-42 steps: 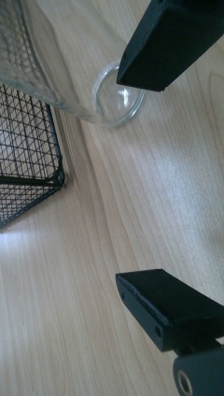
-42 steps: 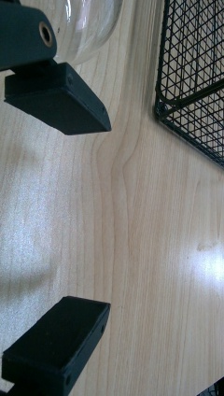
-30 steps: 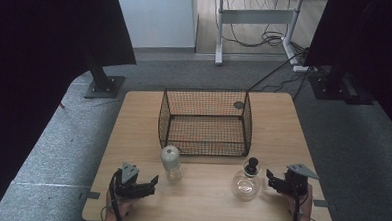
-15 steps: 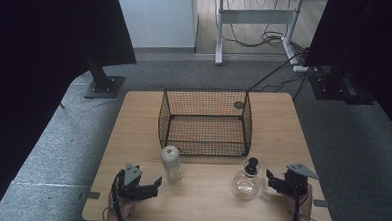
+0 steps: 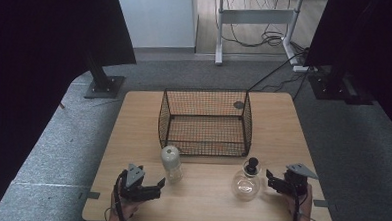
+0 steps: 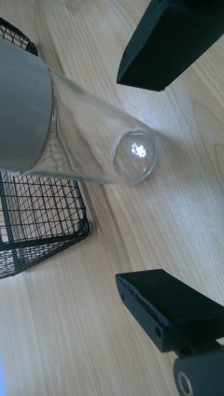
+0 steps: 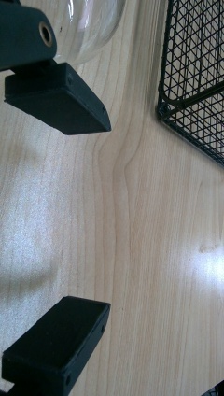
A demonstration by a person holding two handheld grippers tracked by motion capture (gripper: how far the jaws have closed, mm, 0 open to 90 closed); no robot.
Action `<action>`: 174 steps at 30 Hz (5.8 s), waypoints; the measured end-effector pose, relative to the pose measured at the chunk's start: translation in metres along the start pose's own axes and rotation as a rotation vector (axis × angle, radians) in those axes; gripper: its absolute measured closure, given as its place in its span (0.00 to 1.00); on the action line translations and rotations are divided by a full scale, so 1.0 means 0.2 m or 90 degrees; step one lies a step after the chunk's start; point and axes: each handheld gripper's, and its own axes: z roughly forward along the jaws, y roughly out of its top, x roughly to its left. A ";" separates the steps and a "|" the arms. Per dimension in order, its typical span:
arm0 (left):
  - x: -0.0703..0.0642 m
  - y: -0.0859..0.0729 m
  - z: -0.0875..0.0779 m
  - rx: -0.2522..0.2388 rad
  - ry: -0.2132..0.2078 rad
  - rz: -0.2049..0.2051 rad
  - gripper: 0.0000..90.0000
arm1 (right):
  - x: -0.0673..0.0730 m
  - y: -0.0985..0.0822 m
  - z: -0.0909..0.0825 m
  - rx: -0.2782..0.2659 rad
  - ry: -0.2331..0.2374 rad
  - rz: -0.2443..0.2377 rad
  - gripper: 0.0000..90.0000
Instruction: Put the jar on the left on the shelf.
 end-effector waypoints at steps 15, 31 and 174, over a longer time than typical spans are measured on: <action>-0.04 0.04 0.03 -0.004 -0.012 0.008 0.06 | 0.00 0.00 0.00 0.002 -0.001 -0.004 0.13; -0.10 0.11 0.08 -0.001 -0.017 0.017 0.06 | 0.01 0.00 0.00 0.002 -0.003 -0.009 0.13; -0.14 0.66 0.01 -0.100 -0.062 0.023 0.30 | 0.03 0.00 0.01 0.011 -0.006 -0.032 0.13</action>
